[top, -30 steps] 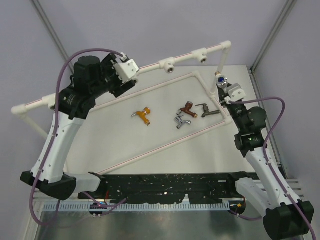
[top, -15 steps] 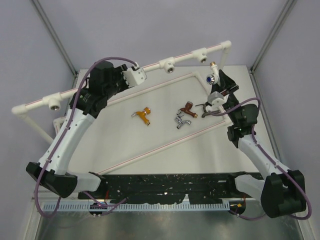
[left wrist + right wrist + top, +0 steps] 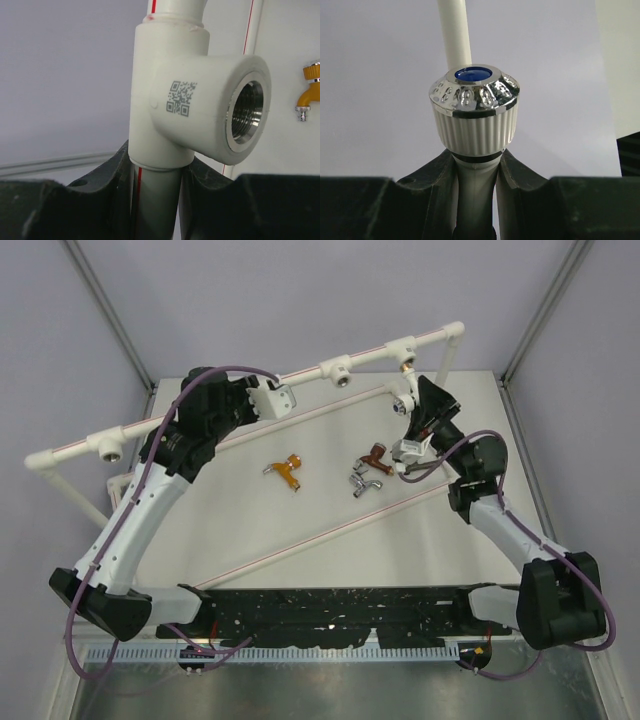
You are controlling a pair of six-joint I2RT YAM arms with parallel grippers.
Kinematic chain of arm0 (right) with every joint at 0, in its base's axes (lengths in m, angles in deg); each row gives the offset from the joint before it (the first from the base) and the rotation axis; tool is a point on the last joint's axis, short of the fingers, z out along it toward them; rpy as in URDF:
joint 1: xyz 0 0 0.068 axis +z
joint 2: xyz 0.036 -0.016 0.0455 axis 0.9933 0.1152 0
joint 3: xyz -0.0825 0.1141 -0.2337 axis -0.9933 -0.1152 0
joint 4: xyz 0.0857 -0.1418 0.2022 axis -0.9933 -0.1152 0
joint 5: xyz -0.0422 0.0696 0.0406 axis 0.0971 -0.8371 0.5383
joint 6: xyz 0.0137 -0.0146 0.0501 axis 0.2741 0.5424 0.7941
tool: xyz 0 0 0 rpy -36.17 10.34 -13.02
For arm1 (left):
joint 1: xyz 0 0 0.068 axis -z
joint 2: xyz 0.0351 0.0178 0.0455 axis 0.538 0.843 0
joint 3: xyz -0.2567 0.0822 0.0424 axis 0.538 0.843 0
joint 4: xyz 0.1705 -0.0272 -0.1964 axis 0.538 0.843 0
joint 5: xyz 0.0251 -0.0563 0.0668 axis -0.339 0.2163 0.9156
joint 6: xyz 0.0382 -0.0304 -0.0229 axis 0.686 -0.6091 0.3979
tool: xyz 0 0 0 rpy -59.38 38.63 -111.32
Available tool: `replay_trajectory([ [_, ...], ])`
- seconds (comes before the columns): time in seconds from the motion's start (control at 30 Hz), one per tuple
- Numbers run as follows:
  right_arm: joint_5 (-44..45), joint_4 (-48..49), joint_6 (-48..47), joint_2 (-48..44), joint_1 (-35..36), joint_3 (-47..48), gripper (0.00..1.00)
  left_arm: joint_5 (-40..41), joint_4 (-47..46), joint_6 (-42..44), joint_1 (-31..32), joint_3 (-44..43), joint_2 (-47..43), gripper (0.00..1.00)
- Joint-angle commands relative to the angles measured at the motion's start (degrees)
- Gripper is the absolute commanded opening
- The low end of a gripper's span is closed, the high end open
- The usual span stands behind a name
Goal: Install the water faucets
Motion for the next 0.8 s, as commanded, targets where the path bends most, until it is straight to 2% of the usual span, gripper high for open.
replay_trajectory([
  [0.0,-0.1,-11.3,-12.7,-5.6,0.2,4.2,0.05,3.3,-3.0,-9.7,0.7,-0.2,-0.4,0.00],
  [0.17,4.7,-26.8,-15.8,-9.5,0.3,6.8,0.05,3.3,-2.5,-10.8,0.8,-1.1,0.0,0.00],
  [0.3,5.2,-29.3,-16.0,-10.1,0.2,8.3,0.05,3.5,-2.5,-10.9,1.1,-1.0,-0.5,0.00],
  [0.4,5.6,-35.1,-16.5,-9.5,0.6,10.9,0.05,3.6,-2.6,-10.8,1.3,-0.7,-0.8,0.00],
  [0.77,6.9,-40.2,-16.8,-6.2,1.7,14.6,0.05,4.4,-1.8,-10.6,2.4,-1.2,-0.3,0.00],
])
